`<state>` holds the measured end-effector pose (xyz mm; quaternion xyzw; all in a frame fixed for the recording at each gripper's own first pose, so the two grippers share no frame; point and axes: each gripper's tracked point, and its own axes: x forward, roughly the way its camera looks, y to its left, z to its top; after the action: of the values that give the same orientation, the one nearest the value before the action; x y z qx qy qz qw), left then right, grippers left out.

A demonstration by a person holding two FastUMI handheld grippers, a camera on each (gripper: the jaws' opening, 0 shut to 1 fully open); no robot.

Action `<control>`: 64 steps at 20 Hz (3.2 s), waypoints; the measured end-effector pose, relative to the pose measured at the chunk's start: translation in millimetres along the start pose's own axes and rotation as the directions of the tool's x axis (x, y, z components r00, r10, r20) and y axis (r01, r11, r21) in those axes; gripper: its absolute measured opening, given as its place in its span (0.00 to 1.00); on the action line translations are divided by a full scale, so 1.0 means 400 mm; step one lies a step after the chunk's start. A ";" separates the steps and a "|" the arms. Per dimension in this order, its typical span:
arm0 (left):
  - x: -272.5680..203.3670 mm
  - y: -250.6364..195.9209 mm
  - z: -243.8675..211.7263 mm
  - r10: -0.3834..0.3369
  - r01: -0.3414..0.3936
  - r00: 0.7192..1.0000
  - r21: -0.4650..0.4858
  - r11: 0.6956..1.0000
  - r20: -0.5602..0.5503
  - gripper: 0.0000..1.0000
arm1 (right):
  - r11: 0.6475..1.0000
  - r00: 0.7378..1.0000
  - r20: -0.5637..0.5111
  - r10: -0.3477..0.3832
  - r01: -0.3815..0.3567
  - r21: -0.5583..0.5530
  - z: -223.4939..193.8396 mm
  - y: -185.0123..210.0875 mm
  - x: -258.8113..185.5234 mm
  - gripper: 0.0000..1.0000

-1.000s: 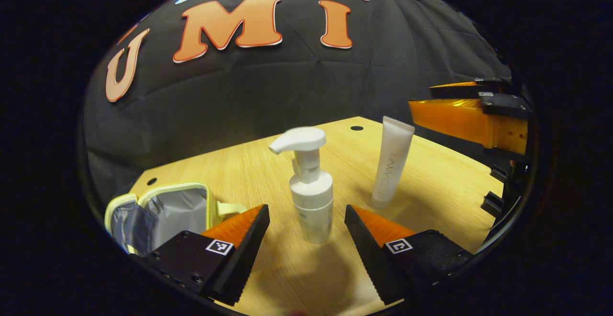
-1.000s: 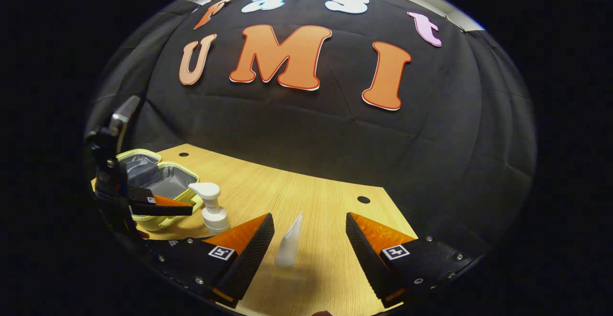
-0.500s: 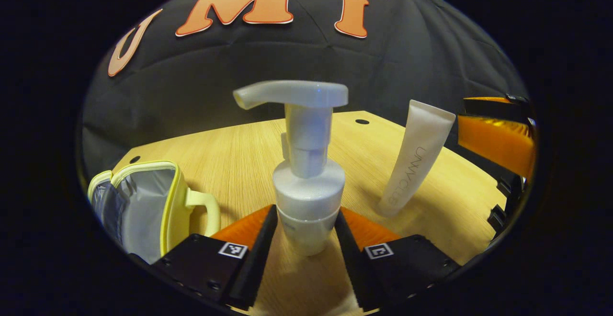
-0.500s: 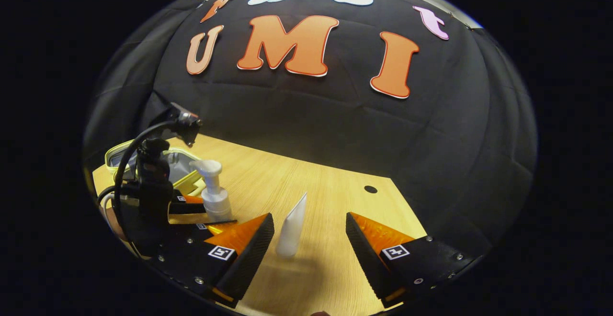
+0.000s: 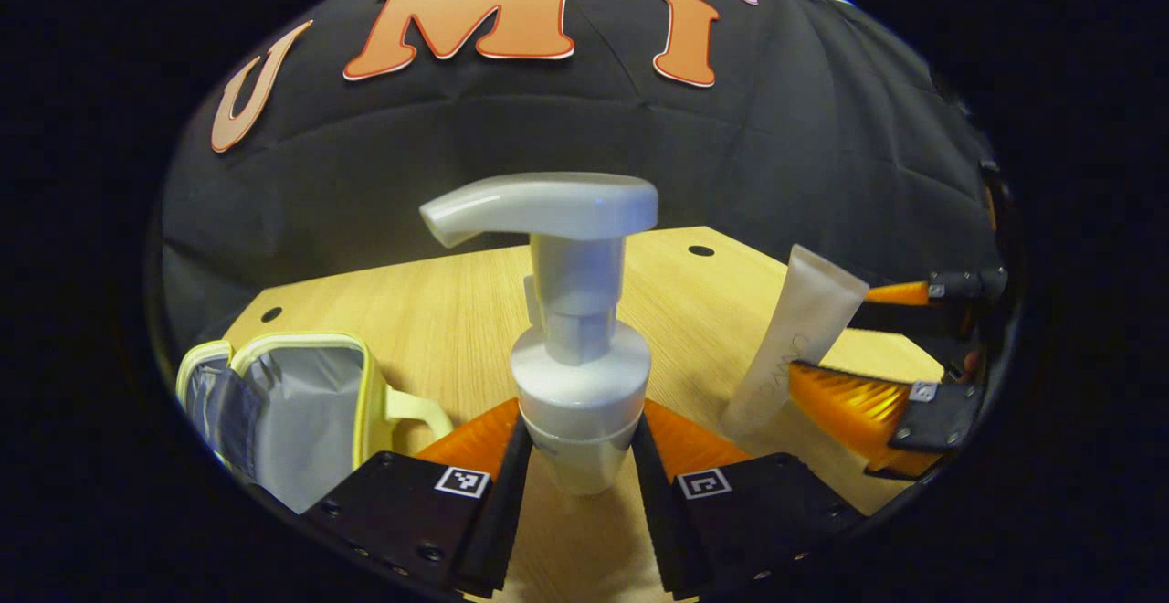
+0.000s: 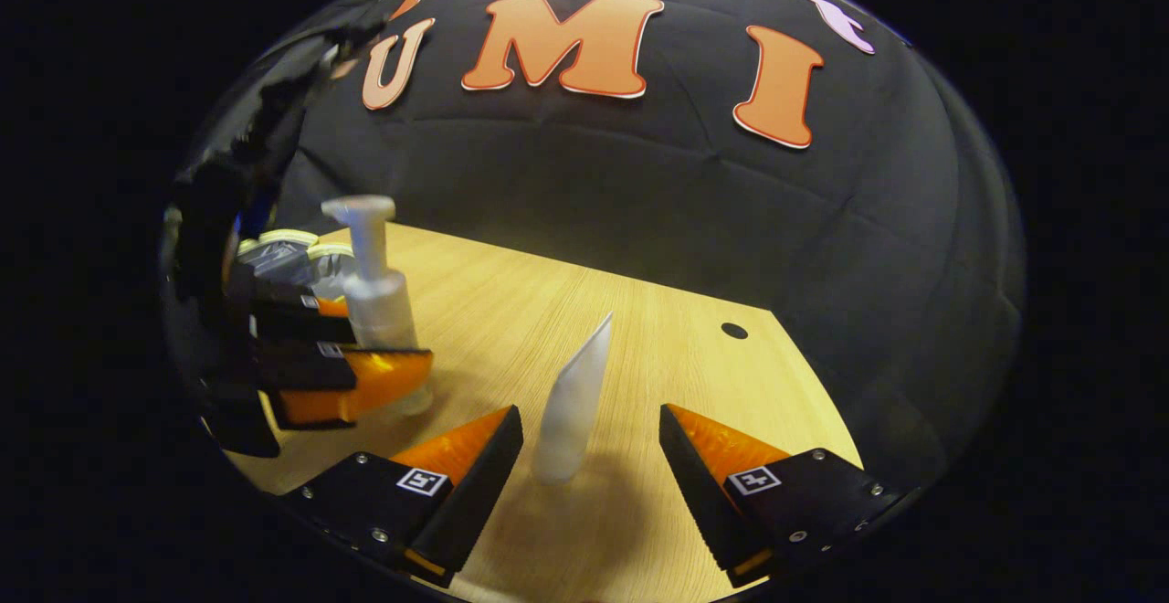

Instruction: First open the suitcase, pack the skin care products into it, and then close the suitcase.

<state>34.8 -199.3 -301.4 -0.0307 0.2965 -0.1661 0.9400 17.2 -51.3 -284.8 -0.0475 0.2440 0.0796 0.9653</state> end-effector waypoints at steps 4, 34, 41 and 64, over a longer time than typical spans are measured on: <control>-0.068 0.053 0.065 0.031 -0.031 0.999 0.001 1.000 0.032 0.60 | 0.999 0.998 -0.052 0.040 -0.039 0.021 -0.050 0.029 0.051 0.95; -0.299 0.616 -0.163 0.154 -0.190 0.935 -0.084 0.978 -0.320 0.60 | 0.966 0.978 0.019 0.208 -0.208 0.150 0.295 0.383 -0.052 0.35; -0.260 0.616 -0.256 0.072 -0.152 0.865 -0.123 0.981 -0.497 0.60 | 0.937 0.955 -0.013 0.296 -0.288 0.199 0.328 0.544 -0.051 0.35; -0.465 0.941 -0.072 0.387 -0.429 0.891 -0.165 0.888 -0.235 0.81 | 0.862 0.811 -0.330 0.483 -0.375 0.341 0.182 0.830 0.094 0.35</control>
<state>-14.1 218.2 -282.0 -0.0510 0.4034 0.0665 0.9112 24.9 289.4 -256.4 0.1209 0.4507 0.2531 0.8475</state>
